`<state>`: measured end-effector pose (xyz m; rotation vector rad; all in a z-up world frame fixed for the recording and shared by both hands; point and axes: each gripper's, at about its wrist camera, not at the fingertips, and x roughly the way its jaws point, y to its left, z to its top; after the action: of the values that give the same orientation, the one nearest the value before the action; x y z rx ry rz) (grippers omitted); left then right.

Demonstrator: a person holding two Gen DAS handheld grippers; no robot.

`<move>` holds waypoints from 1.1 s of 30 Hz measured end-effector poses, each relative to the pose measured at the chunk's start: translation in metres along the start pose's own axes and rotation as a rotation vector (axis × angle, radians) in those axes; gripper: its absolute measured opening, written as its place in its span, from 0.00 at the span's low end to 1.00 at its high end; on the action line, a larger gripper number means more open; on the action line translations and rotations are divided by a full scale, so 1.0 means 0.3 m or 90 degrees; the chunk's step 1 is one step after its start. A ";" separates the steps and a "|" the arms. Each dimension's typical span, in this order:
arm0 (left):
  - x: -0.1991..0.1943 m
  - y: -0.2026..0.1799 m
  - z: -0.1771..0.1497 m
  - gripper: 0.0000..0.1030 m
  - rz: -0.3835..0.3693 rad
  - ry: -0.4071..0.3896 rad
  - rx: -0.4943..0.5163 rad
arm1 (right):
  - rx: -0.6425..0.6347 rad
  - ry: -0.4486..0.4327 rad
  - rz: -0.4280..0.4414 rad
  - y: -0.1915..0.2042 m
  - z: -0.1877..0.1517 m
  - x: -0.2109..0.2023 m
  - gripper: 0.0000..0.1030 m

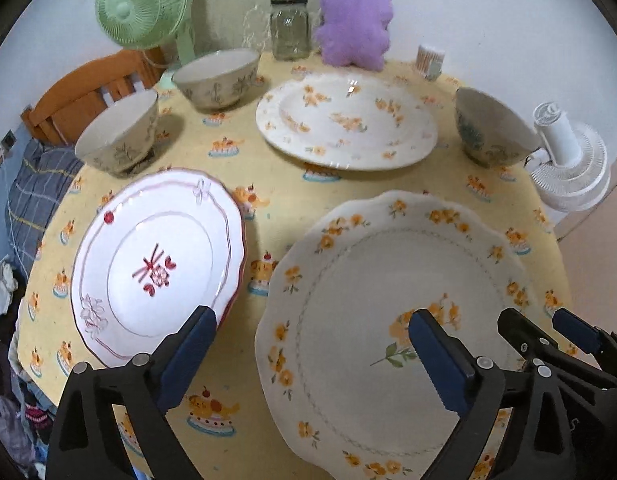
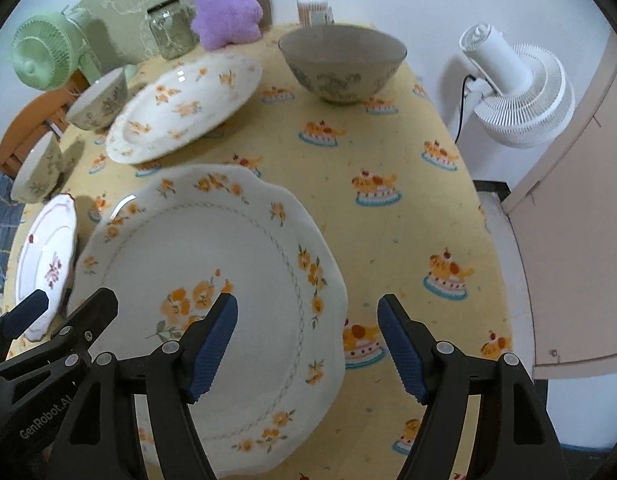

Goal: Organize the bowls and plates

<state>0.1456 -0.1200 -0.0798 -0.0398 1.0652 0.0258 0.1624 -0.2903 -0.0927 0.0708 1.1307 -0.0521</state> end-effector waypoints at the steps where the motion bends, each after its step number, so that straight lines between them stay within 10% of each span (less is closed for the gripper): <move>1: -0.014 0.000 0.006 0.96 -0.004 -0.009 0.008 | -0.001 -0.006 -0.003 0.001 0.001 -0.015 0.74; 19: -0.150 0.110 0.114 1.00 -0.070 -0.062 0.069 | 0.056 -0.101 -0.099 0.104 0.054 -0.233 0.81; 33: -0.139 0.147 0.317 1.00 -0.056 -0.105 0.067 | 0.048 -0.144 -0.031 0.165 0.244 -0.248 0.81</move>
<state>0.2068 -0.0718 0.0019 0.0101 0.8973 -0.1044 0.2007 -0.2465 0.0072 0.1022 0.9038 -0.1427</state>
